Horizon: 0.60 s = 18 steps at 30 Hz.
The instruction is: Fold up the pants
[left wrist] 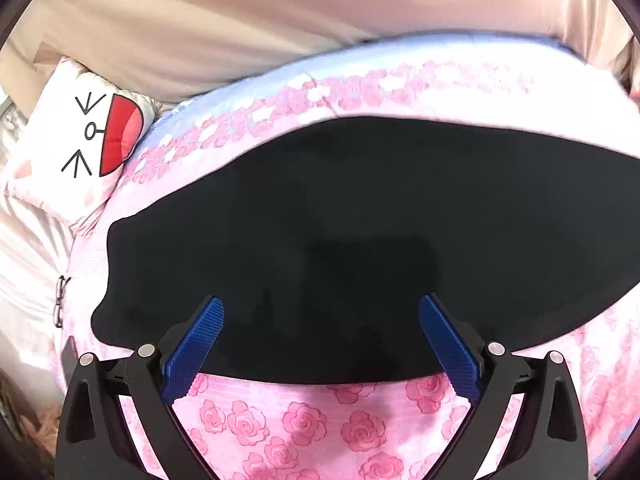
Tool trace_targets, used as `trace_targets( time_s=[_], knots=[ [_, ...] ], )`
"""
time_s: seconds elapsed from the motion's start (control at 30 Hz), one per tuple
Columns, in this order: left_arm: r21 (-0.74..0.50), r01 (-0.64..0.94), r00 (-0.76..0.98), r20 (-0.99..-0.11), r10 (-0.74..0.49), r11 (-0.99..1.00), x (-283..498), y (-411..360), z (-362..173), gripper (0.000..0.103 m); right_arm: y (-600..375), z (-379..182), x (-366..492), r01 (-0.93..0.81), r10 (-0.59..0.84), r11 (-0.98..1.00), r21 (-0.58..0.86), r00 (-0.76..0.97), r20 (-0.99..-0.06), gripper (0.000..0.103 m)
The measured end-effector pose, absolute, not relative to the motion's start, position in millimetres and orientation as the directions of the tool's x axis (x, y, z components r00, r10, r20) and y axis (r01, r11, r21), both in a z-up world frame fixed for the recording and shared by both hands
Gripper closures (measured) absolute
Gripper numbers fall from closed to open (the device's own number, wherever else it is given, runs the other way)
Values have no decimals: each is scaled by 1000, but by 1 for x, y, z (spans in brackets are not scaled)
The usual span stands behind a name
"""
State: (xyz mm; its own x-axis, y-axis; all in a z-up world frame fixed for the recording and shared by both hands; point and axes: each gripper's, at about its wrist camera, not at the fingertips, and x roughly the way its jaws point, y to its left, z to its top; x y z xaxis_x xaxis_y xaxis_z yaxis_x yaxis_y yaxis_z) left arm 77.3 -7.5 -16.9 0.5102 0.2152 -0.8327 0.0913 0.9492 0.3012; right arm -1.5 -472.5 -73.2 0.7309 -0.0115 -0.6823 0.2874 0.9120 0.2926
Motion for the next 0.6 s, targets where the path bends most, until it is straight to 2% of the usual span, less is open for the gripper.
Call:
trace_targets(
  time_s=[0.07,0.17,0.37,0.4,0.43,0.5,0.57,0.6],
  knots=[
    [295,87,510,-834,212,951,79,-12,-18,7,-508,-79,-18,372,-35,855,362,736,-676,49],
    [228,129,519,-845,131,965,80,-28,-17,7,-543,-91,-34,438,-39,795,419,726,-686,41],
    [238,229,538,-839,81,944,75,-89,-26,7,-551,-101,-19,361,67,790,495,752,-656,41],
    [235,245,536,-841,70,941,73,-97,-28,7,-550,-105,-8,370,70,800,472,724,-686,42],
    [235,254,533,-843,67,938,74,-100,-30,7,-547,-104,-6,379,51,812,444,711,-701,56],
    [243,263,526,-847,72,934,72,-105,-34,7,-552,-94,-12,378,35,808,452,736,-676,69],
    [250,256,520,-850,85,934,70,-104,-37,6,-565,-94,-21,439,-23,783,441,728,-685,69],
    [248,253,512,-854,88,935,70,-102,-39,6,-575,-102,-26,484,-29,745,458,710,-703,64]
  ],
)
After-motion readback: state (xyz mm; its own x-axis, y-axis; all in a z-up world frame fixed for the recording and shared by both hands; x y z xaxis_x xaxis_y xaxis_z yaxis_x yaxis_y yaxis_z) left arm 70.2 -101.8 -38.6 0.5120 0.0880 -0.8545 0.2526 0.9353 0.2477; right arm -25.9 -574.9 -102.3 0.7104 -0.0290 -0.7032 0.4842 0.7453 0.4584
